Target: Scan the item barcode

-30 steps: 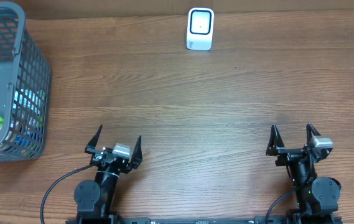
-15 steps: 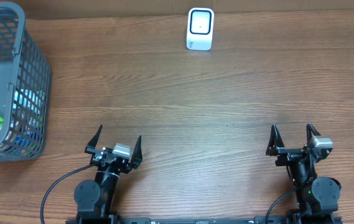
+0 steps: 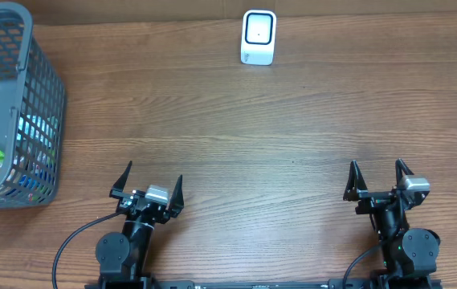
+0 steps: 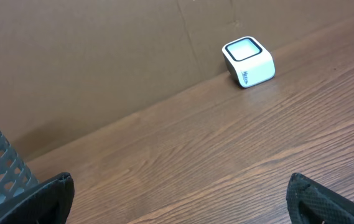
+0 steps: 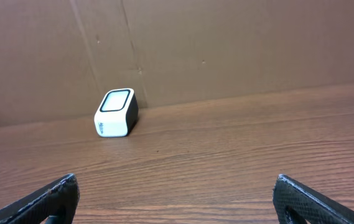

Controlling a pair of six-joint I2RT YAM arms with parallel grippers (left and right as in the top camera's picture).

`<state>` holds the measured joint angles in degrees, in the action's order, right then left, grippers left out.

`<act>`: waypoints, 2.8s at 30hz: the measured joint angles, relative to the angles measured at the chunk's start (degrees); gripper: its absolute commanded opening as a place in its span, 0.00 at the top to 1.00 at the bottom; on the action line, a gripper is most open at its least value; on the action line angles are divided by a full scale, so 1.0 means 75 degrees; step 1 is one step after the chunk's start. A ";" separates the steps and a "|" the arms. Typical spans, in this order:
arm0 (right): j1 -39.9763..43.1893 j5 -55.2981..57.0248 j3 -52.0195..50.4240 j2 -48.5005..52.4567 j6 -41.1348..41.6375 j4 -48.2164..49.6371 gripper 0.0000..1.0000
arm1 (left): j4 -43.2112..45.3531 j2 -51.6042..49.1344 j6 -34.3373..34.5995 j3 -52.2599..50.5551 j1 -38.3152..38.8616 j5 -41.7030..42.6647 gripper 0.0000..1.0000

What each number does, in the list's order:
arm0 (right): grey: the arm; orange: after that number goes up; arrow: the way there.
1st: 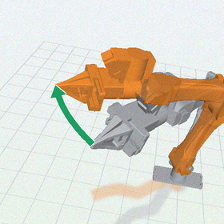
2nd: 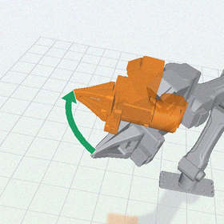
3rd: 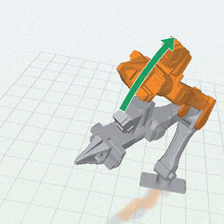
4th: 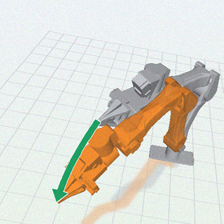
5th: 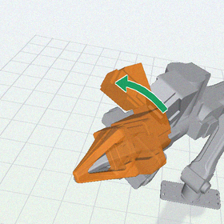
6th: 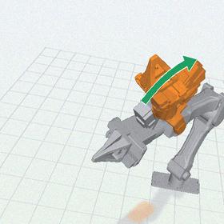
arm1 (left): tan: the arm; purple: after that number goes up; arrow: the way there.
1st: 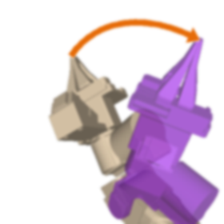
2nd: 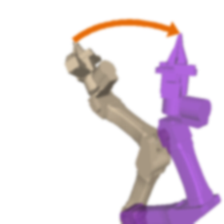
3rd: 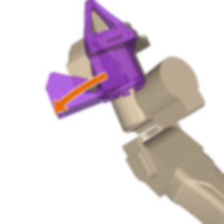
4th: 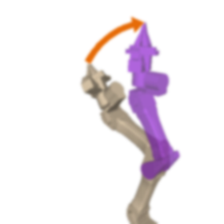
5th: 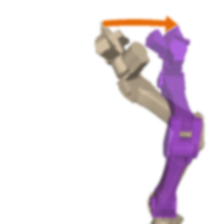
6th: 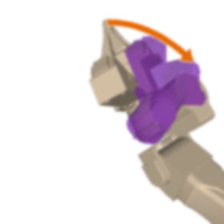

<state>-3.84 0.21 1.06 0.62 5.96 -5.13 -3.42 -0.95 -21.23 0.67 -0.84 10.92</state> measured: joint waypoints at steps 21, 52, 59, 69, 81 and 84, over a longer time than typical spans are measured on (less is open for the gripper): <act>0.0000 0.0000 0.0000 0.0000 0.0000 0.0000 0.00 | 0.0000 0.0000 0.0000 0.0000 0.0000 0.0000 0.00; -0.0003 0.0003 0.0000 0.0000 0.0003 -0.0003 0.00 | 0.0000 0.0000 0.0000 0.0000 0.0000 0.0000 0.00; -0.0003 0.0000 0.0000 0.0000 0.0000 0.0000 0.00 | 0.0000 0.0000 0.0000 0.0000 0.0000 0.0000 0.00; 0.0000 0.0000 0.0000 0.0000 0.0000 -0.0006 0.00 | 0.0003 0.0000 0.0012 0.0000 0.0000 0.0003 0.01; 0.0000 -0.0172 0.0000 0.0000 0.0006 -0.0003 0.00 | 0.0793 0.0000 0.0507 -0.0020 0.0000 0.0061 0.00; -0.0003 -0.0181 0.0000 0.0000 0.0009 -0.0128 0.00 | 0.0801 0.0000 0.0723 -0.0017 0.0000 0.0061 0.00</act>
<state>-3.86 -1.15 1.06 0.62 6.02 -6.09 2.59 -0.95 -15.81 0.54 -0.84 11.38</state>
